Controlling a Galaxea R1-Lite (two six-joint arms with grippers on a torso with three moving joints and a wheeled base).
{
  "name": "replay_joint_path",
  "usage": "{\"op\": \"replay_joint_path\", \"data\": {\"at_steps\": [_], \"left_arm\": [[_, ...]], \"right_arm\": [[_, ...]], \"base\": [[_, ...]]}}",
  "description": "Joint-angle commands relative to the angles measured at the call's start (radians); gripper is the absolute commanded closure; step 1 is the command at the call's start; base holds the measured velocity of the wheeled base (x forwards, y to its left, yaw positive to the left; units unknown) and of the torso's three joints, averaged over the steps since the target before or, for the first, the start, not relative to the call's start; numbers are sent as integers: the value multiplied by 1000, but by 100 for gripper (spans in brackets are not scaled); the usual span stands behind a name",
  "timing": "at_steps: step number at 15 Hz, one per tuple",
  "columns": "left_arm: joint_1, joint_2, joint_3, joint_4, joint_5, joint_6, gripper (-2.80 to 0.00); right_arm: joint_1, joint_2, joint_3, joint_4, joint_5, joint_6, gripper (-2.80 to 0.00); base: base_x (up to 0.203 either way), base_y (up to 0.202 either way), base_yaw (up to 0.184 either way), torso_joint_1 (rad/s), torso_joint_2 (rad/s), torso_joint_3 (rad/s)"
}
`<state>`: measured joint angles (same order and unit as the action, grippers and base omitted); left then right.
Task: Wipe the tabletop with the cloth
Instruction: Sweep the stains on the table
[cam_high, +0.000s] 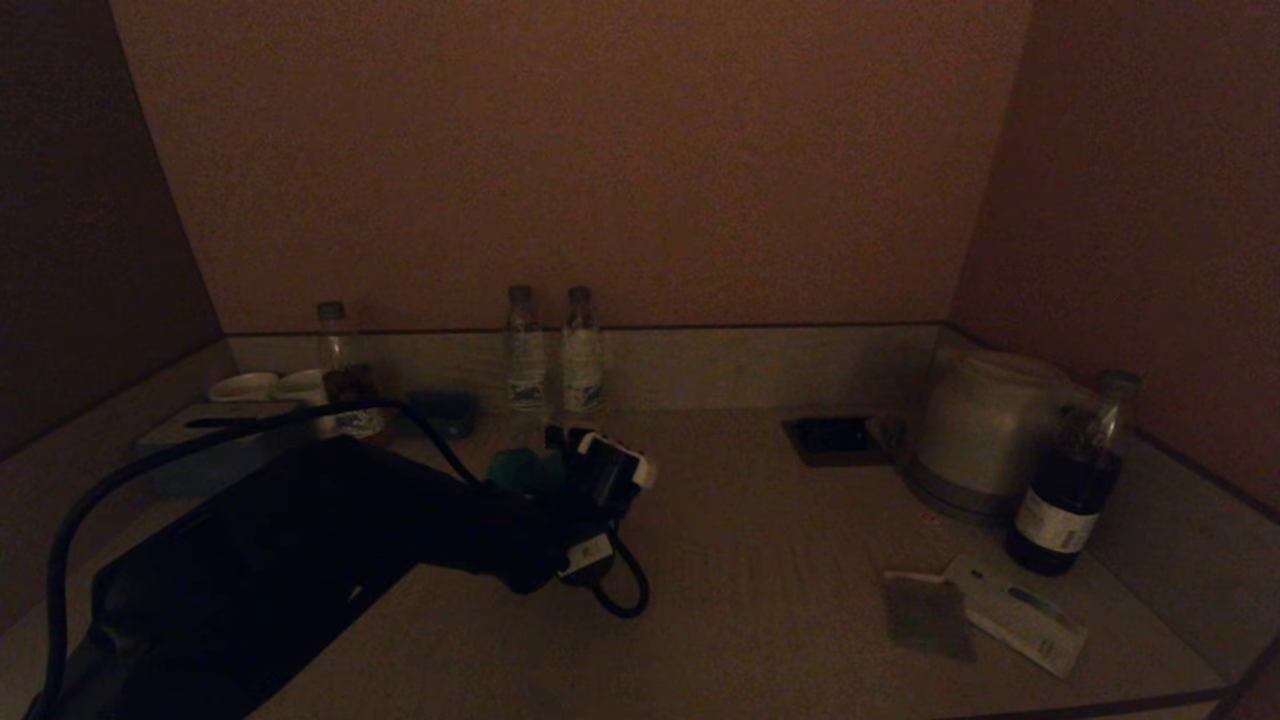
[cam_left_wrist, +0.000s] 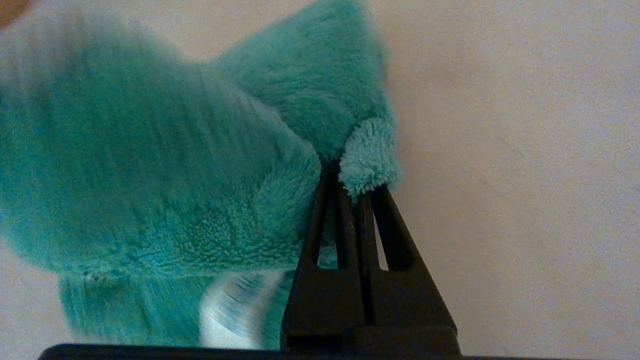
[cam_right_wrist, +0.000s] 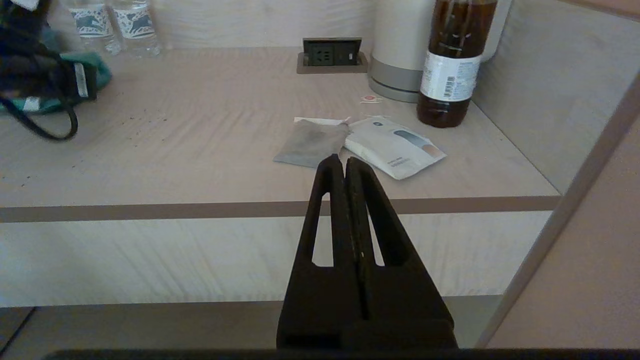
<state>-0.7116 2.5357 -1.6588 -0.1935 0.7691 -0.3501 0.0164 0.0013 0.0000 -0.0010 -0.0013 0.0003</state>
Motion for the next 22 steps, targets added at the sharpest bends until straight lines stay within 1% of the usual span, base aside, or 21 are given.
{"op": "replay_joint_path", "data": {"at_steps": [1, 3, 4, 5, 6, 9, 12, 14, 16, 18, 19, 22], "left_arm": [[-38, -8, 11, 2, 4, -10, 0], [-42, -11, 12, 6, 4, -14, 0], [-70, -21, 14, 17, 4, -27, 0], [-138, -48, 19, 41, 2, -50, 0], [-178, -79, 27, 66, -2, -75, 0], [-246, -219, 73, 101, -33, -113, 0], [-287, -362, 158, 102, -41, -125, 0], [-291, -386, 182, 102, -41, -127, 0], [-283, -498, 229, 102, -40, -123, 0], [-252, -587, 273, 104, -38, -110, 0], [-230, -614, 277, 103, -37, -97, 0], [-166, -702, 283, 102, -30, -24, 0]], "right_arm": [[0, 0, 0, -1, 0, 0, 0], [0, 0, 0, -1, 0, 0, 0], [0, 0, 0, -1, 0, 0, 0], [0, 0, 0, -1, 0, 0, 0], [0, 0, 0, -1, 0, 0, 0], [0, 0, 0, -1, 0, 0, 0], [0, 0, 0, -1, 0, 0, 0], [0, 0, 0, -1, 0, 0, 0], [0, 0, 0, -1, 0, 0, 0], [0, 0, 0, -1, 0, 0, 0], [0, 0, 0, -1, 0, 0, 0], [0, 0, 0, -1, 0, 0, 0]], "base": [[0, 0, 0, 0, 0, 0], [0, 0, 0, 0, 0, 0], [0, 0, 0, 0, 0, 0], [0, 0, 0, 0, 0, 0], [0, 0, 0, 0, 0, 0], [0, 0, 0, 0, 0, 0], [0, 0, 0, 0, 0, 0], [0, 0, 0, 0, 0, 0], [0, 0, 0, 0, 0, 0], [0, 0, 0, 0, 0, 0], [0, 0, 0, 0, 0, 0], [0, 0, 0, 0, 0, 0]]}}
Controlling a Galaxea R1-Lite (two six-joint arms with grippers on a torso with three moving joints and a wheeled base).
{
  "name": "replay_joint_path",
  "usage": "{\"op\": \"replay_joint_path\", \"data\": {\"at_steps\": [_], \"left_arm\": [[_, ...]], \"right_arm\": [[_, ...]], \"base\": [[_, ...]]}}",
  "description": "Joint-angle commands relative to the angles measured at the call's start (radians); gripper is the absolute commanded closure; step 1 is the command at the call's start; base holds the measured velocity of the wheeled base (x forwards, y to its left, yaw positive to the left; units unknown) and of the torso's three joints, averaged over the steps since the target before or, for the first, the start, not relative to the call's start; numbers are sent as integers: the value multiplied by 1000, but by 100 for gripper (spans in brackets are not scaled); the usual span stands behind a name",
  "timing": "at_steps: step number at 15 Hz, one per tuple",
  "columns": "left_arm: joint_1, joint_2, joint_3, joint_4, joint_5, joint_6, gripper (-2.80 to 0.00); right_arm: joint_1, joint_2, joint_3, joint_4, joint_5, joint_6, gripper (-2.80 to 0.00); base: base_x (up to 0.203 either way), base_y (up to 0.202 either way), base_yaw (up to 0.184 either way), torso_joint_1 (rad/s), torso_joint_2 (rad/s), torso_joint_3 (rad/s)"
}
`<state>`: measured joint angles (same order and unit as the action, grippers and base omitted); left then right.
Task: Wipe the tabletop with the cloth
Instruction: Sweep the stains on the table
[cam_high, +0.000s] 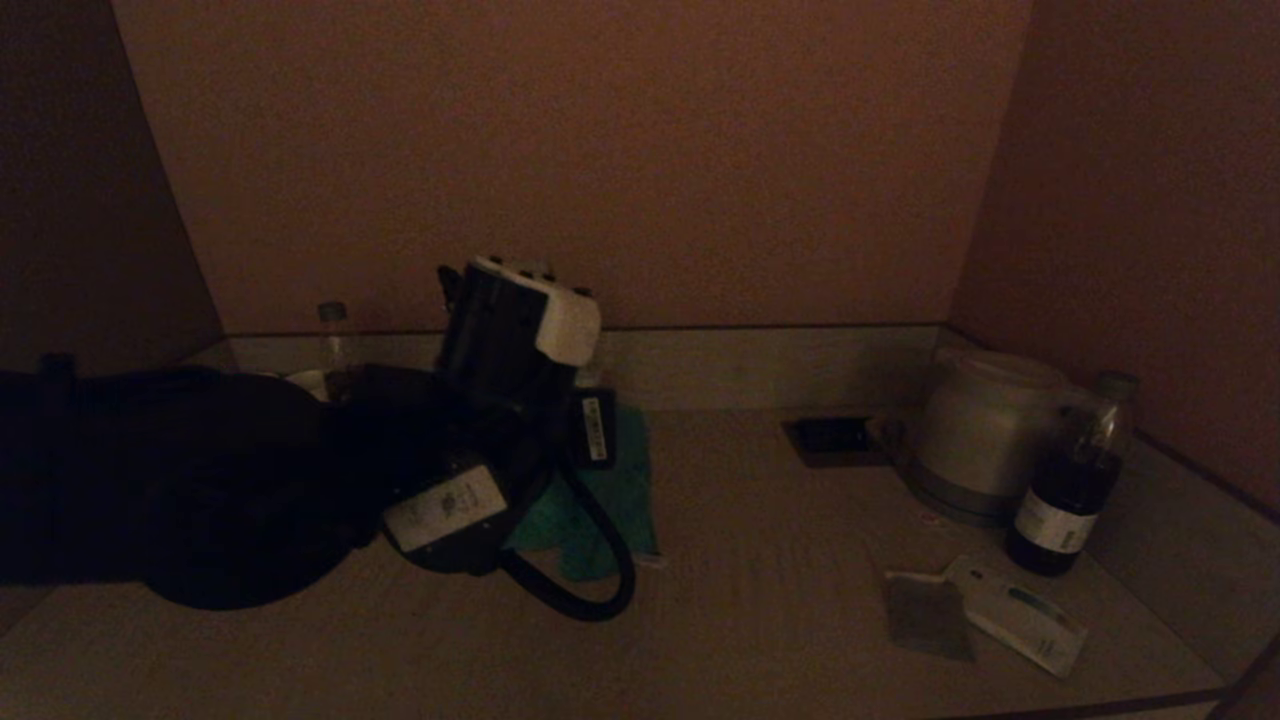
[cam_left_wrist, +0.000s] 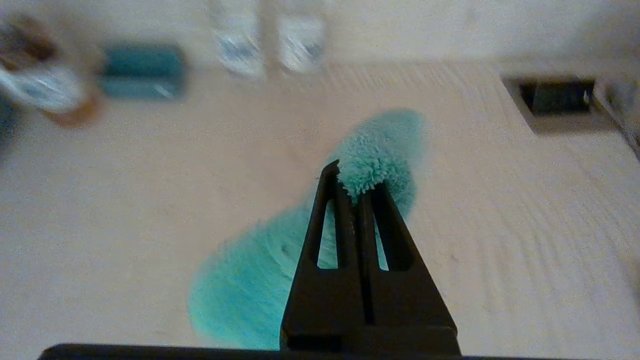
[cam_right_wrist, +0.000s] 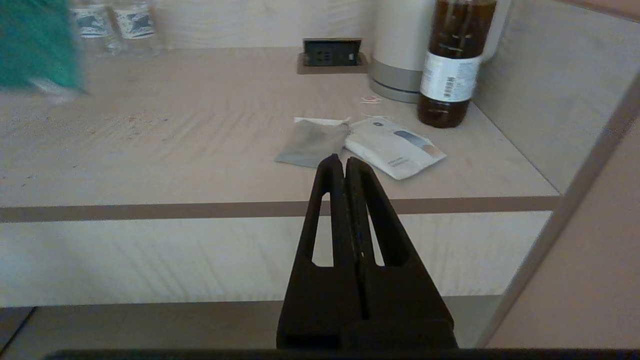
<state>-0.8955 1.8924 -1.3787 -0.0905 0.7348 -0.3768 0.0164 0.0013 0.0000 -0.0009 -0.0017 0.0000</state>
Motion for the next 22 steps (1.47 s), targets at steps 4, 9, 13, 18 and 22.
{"op": "replay_joint_path", "data": {"at_steps": [4, 9, 13, 18, 22], "left_arm": [[144, -219, 80, 6, 6, 94, 0], [286, -333, 204, -2, -10, 142, 0], [319, -365, 248, -3, -31, 142, 0], [328, -377, 289, -7, -31, 138, 0], [363, -374, 300, -32, -32, 142, 0]], "right_arm": [[0, 0, 0, -1, 0, 0, 0], [0, 0, 0, -1, 0, 0, 0], [0, 0, 0, -1, 0, 0, 0], [0, 0, 0, -1, 0, 0, 0], [0, 0, 0, -1, 0, 0, 0]], "base": [[0, 0, 0, 0, 0, 0], [0, 0, 0, 0, 0, 0], [0, 0, 0, 0, 0, 0], [0, 0, 0, 0, 0, 0], [0, 0, 0, 0, 0, 0]]}}
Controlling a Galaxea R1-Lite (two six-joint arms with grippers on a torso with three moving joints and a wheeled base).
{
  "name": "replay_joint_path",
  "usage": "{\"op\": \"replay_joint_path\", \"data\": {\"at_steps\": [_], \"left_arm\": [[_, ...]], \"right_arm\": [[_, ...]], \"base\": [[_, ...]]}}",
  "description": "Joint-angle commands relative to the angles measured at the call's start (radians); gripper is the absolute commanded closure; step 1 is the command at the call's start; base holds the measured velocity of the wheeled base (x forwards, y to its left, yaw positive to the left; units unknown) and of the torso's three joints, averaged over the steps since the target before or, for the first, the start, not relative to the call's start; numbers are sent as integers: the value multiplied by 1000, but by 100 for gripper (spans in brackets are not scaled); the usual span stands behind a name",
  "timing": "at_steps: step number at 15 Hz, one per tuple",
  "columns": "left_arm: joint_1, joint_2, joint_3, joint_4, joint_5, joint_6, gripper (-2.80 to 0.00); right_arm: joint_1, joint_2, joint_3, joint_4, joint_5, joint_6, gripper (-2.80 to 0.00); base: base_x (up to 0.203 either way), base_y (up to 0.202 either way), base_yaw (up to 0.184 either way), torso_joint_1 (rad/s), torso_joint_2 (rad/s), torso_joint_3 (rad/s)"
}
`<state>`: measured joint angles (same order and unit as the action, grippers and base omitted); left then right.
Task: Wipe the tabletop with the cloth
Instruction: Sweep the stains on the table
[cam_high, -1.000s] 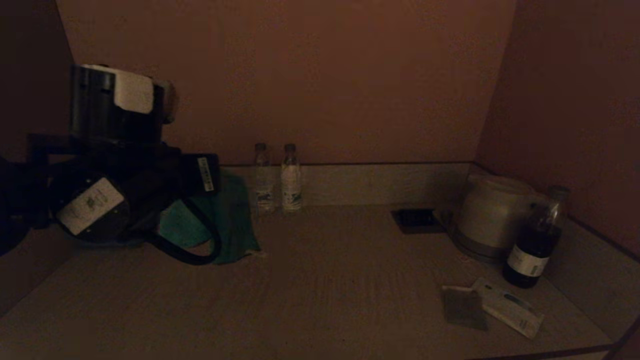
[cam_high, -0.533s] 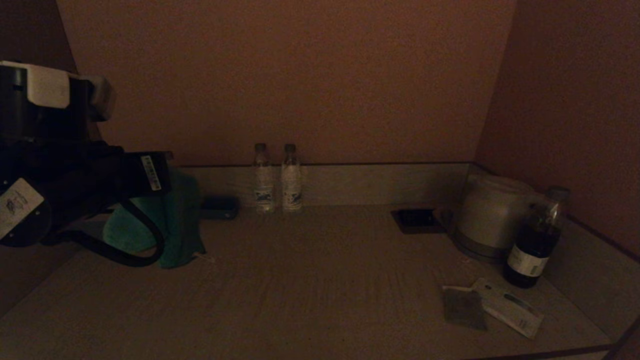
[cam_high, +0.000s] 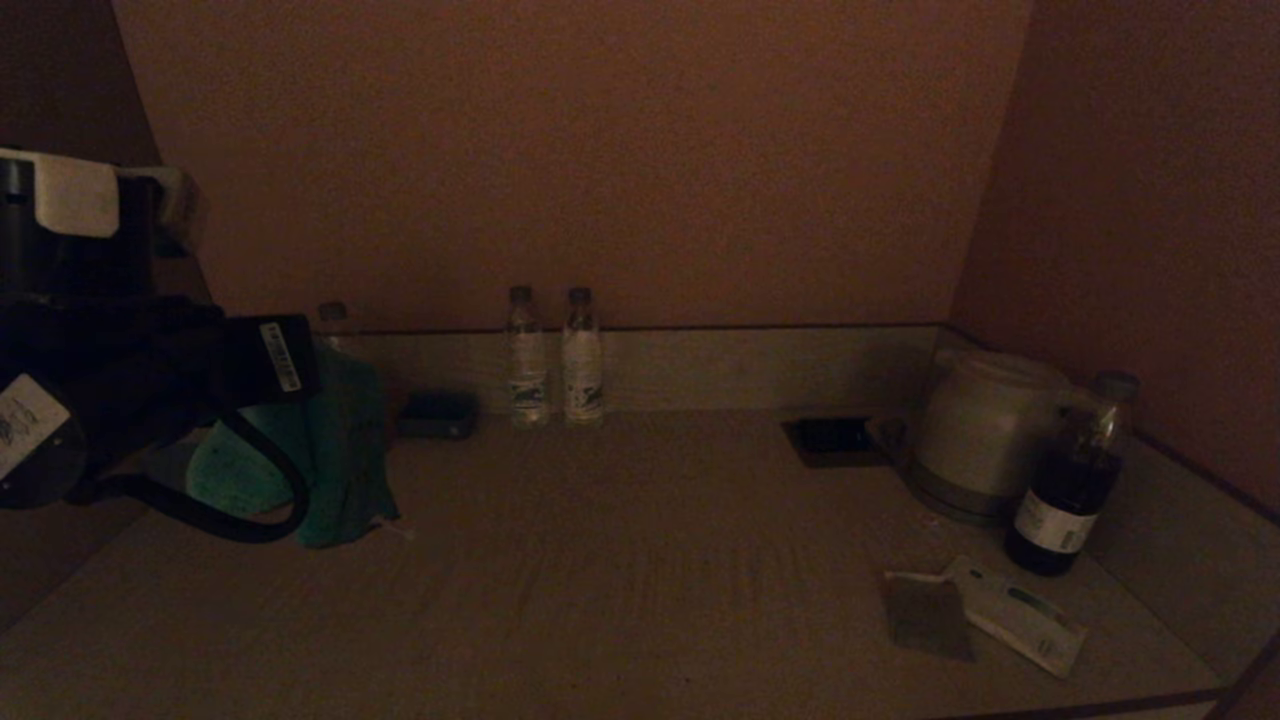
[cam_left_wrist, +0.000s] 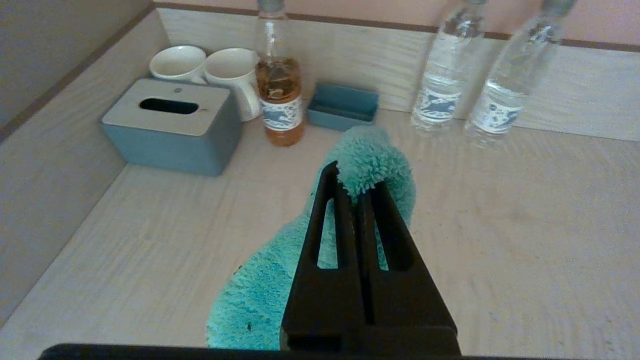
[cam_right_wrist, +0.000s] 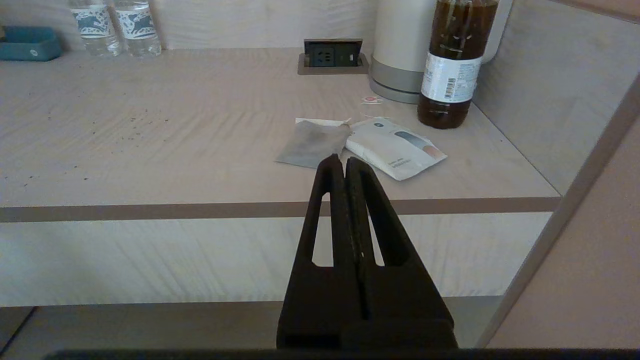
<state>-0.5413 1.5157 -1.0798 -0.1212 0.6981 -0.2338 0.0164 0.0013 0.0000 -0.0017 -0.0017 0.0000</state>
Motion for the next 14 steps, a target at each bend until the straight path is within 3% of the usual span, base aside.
{"op": "replay_joint_path", "data": {"at_steps": [1, 5, 8, 14], "left_arm": [[20, 3, 4, -1, -1, -1, 0], [46, -4, 30, -37, -14, 4, 0], [49, -14, 47, -92, -15, 44, 0], [87, 126, 24, -144, -49, 39, 0]], "right_arm": [[0, 0, 0, 0, 0, 0, 0], [0, 0, 0, 0, 0, 0, 0], [0, 0, 0, 0, 0, 0, 0], [0, 0, 0, 0, 0, 0, 0]], "base": [[0, 0, 0, 0, 0, 0], [0, 0, 0, 0, 0, 0], [0, 0, 0, 0, 0, 0], [0, 0, 0, 0, 0, 0]]}}
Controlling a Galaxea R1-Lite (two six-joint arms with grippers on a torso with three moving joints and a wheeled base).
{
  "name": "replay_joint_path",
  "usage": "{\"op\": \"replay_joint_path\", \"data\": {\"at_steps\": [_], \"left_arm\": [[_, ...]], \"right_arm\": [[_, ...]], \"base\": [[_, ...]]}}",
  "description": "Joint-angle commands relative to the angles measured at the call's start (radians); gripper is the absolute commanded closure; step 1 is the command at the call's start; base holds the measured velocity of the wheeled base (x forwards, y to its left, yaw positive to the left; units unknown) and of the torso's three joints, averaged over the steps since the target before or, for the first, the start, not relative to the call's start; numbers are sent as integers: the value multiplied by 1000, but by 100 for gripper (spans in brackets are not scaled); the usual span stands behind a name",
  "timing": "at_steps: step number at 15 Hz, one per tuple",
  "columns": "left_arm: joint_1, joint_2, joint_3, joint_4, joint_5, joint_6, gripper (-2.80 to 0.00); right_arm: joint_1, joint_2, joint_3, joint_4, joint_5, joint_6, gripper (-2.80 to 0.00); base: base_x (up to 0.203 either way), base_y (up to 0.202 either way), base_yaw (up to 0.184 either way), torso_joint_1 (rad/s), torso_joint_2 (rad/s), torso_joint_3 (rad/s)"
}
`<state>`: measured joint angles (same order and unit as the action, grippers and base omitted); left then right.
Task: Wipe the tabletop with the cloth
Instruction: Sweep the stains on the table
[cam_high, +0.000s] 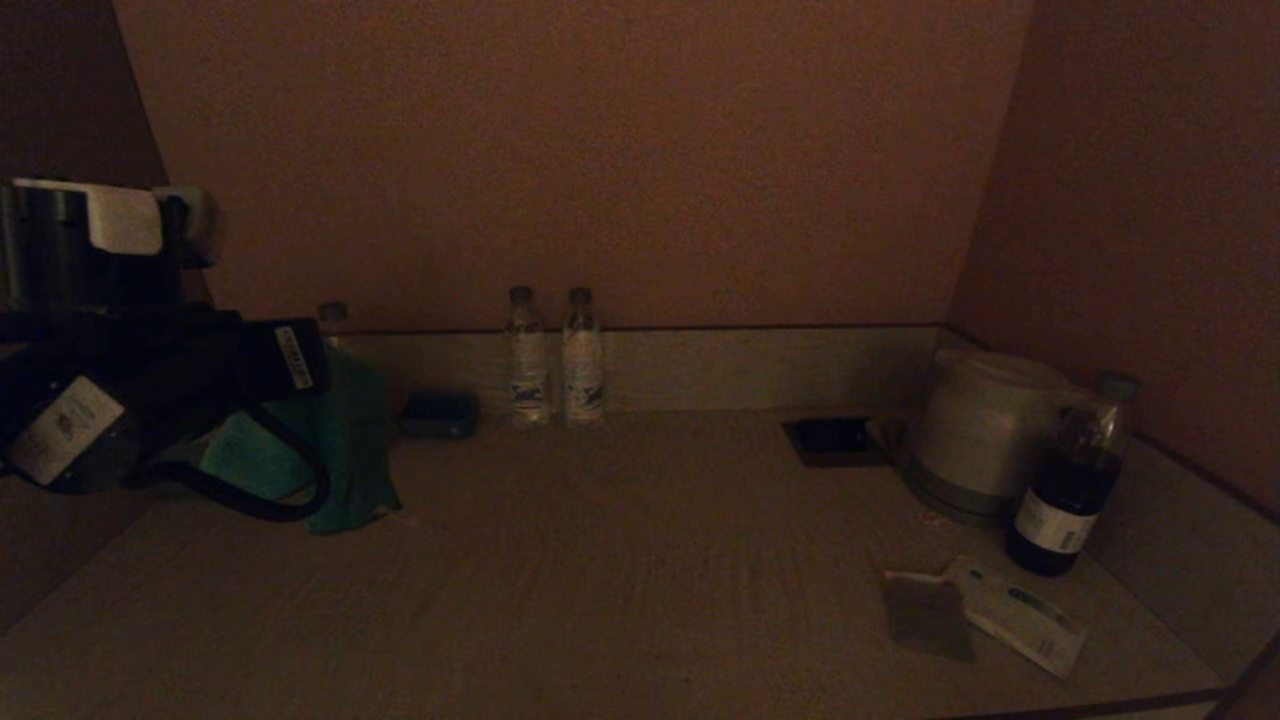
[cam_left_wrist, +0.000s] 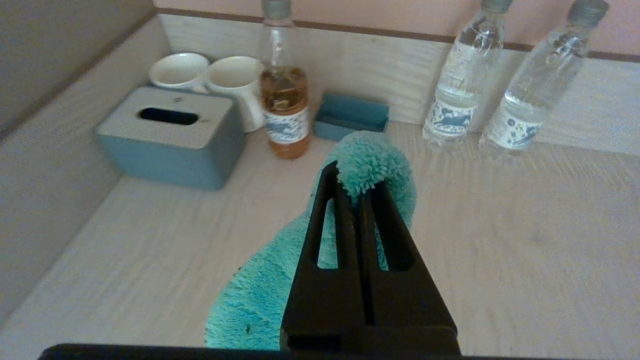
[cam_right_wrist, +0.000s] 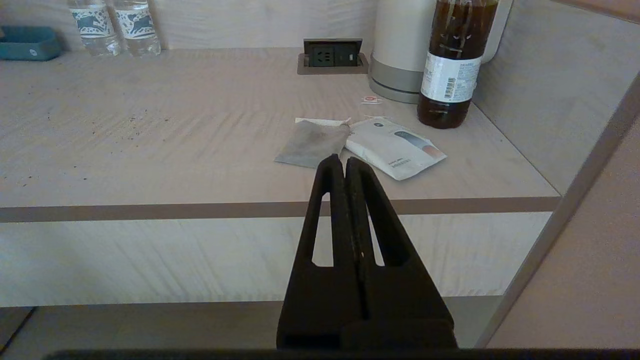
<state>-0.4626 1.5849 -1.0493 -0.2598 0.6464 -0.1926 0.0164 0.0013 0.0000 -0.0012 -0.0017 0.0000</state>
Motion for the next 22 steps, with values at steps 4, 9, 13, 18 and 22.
{"op": "replay_joint_path", "data": {"at_steps": [4, 9, 13, 18, 22], "left_arm": [[61, 312, -121, -183, -9, 28, 0], [100, 664, -537, -196, -15, 70, 0], [123, 802, -682, -83, -16, 73, 0], [140, 863, -741, -3, -8, 68, 0], [140, 870, -721, 61, -8, 55, 0]], "right_arm": [[0, 0, 0, 0, 0, 0, 0], [0, 0, 0, 0, 0, 0, 0], [0, 0, 0, 0, 0, 0, 0], [0, 0, 0, 0, 0, 0, 0], [0, 0, 0, 0, 0, 0, 0]], "base": [[0, 0, 0, 0, 0, 0], [0, 0, 0, 0, 0, 0], [0, 0, 0, 0, 0, 0], [0, 0, 0, 0, 0, 0], [0, 0, 0, 0, 0, 0]]}}
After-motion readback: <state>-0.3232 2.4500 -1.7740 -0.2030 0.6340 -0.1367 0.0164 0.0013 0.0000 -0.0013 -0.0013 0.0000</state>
